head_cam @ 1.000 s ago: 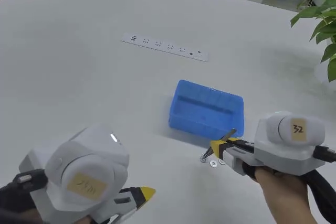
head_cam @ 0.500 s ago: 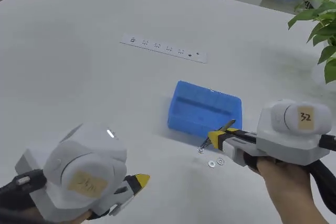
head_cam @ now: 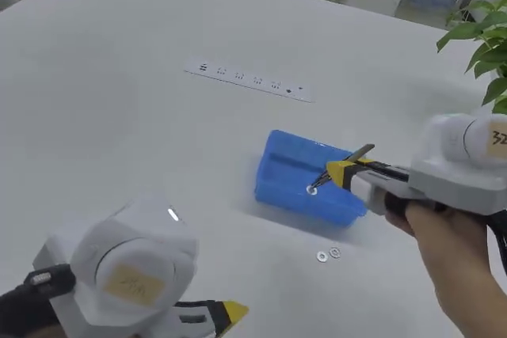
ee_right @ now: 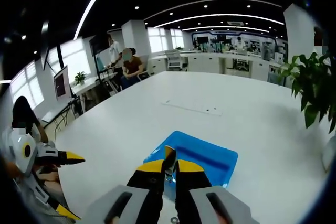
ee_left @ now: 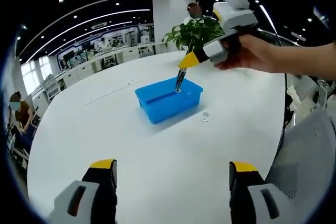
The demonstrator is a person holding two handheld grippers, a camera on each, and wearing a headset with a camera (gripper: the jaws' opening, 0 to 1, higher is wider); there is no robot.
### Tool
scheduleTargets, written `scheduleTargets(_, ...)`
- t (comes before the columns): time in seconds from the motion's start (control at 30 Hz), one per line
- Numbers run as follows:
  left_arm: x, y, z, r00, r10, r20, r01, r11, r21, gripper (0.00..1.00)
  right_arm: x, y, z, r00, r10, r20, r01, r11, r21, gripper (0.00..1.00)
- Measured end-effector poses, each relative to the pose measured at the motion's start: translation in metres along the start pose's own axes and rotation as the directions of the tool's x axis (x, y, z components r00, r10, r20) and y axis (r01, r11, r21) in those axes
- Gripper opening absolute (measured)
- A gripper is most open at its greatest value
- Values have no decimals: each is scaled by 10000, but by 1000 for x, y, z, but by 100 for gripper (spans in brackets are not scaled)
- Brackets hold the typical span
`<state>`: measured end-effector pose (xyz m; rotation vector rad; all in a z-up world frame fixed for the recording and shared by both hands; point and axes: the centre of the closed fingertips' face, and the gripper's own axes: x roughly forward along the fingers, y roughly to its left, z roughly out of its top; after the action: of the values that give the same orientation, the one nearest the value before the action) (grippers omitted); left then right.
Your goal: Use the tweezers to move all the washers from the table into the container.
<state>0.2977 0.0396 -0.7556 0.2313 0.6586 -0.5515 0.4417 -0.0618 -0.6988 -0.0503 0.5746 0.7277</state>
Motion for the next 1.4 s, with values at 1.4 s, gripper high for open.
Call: scheduleTargets(1.4, -5, 6, 1, 9991, 423, -73, -424, 9991, -82, 99, 9, -17, -12, 9977, -681, 52, 682, 9976, -148, 4)
